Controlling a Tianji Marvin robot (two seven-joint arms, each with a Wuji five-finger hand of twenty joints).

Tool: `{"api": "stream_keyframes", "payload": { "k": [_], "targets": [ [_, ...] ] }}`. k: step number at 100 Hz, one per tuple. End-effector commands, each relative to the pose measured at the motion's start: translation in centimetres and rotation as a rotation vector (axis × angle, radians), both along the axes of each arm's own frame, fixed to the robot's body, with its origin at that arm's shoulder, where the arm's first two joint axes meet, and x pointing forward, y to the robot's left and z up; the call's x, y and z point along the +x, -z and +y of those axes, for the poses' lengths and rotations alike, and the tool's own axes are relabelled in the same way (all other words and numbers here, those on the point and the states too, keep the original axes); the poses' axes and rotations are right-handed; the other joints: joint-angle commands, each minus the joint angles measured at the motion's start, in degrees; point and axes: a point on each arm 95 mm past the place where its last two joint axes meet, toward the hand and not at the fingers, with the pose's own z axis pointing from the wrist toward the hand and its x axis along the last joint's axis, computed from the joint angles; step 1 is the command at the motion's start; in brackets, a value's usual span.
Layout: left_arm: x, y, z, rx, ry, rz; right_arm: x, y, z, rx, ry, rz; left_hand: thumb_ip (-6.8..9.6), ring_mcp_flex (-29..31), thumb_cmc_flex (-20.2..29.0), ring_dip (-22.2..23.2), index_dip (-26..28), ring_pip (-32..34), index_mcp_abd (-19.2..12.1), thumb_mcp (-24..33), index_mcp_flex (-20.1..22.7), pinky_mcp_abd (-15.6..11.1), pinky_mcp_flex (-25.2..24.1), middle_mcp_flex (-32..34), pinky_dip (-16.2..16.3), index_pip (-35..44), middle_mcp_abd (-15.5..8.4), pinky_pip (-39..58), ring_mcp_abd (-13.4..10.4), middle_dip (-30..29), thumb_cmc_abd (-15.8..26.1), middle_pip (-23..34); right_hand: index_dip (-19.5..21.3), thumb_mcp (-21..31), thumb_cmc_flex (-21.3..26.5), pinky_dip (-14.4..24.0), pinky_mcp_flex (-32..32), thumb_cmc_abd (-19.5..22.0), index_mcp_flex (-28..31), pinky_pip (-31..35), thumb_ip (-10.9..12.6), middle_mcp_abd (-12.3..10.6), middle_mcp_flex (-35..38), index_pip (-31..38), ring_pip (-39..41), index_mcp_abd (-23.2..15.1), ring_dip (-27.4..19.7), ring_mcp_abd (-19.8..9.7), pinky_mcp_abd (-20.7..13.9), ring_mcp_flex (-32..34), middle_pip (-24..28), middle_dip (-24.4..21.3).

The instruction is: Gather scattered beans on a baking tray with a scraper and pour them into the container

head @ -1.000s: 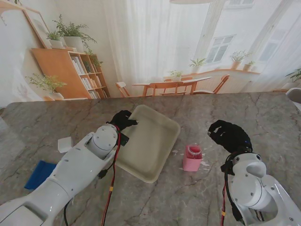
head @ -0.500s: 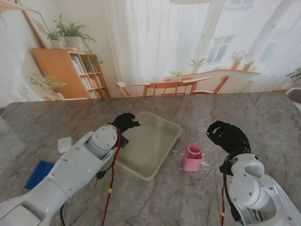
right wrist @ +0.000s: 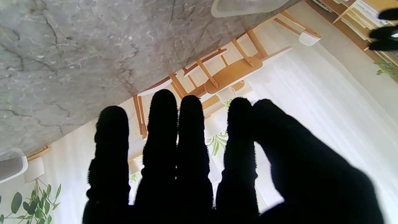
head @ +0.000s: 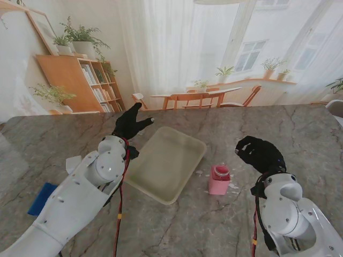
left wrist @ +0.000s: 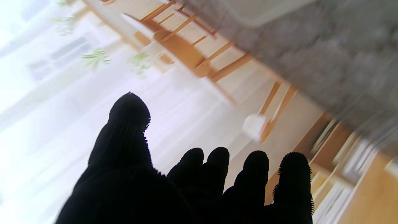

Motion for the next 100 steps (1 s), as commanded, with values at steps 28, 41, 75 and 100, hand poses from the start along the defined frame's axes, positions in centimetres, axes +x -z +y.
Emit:
{"api": "stream_keyframes", "payload": {
  "k": [28, 41, 75, 100],
  "targets": [
    [-7.5, -0.4, 2.5, 0.216, 0.163, -0.175, -1.4, -0.4, -1.5, -0.001, -0.087, 0.004, -4.09, 3.98, -2.29, 0.37, 1.47, 0.6, -3.58, -1.74, 2.66, -4.73, 3.29, 5.08, 1.17, 2.25, -2.78, 3.5, -3.75, 2.06, 7.1, 1.1, 8.5, -1.18, -13.05, 0.01, -4.92, 6.64, -1.71, -3.97, 3.47, 2.68, -6.11, -19.88, -9.33, 6.93, -3.15, 2.93, 1.31, -6.15, -6.26, -2.4],
    [-9.1, 0.8, 2.4, 0.309, 0.229, -0.18, -1.8, -0.1, -2.2, 0.011, -0.135, 0.025, -4.32, 6.89, -2.88, 0.98, 2.41, 0.95, -6.27, -2.01, 4.7, -4.47, 5.82, 8.03, 1.99, 3.16, -4.25, 5.02, -4.83, 2.83, 8.33, 1.81, 8.24, -4.73, -16.78, -0.52, -7.47, 8.48, -5.94, -6.81, 3.39, 4.51, -9.9, -26.27, -15.45, 10.79, -5.22, 4.71, 1.61, -9.38, -10.64, -4.21],
    [-9.3, 3.0, 1.2, 0.293, 0.253, -0.154, -2.0, 3.0, -5.0, -0.005, -0.272, 0.101, -4.39, 8.54, -2.89, 2.17, 3.95, 0.23, -7.49, -2.04, 5.71, -3.74, 6.36, 9.08, 4.03, 3.22, -5.13, 5.95, -5.58, 3.84, 8.84, 1.5, 7.22, -7.03, -27.74, -2.39, -14.45, 8.84, -20.12, -15.13, 2.02, 8.24, -24.42, -37.68, -26.45, 21.05, -10.33, 6.94, 1.0, -21.46, -17.84, -7.68],
    [-9.1, 3.6, 1.3, 0.238, 0.203, -0.144, -1.6, 5.5, -6.8, -0.001, -0.398, 0.168, -4.36, 8.94, -3.03, 2.57, 4.32, 0.36, -7.03, -2.09, 5.86, -4.68, 6.99, 9.04, 4.63, 3.15, -5.02, 6.11, -5.69, 4.0, 8.99, 1.5, 9.5, -8.66, -29.94, -3.23, -17.01, 8.88, -29.22, -17.7, 0.25, 10.28, -33.79, -42.78, -27.32, 28.82, -13.04, 7.39, -0.02, -28.32, -18.18, -8.72]
  ]
}}
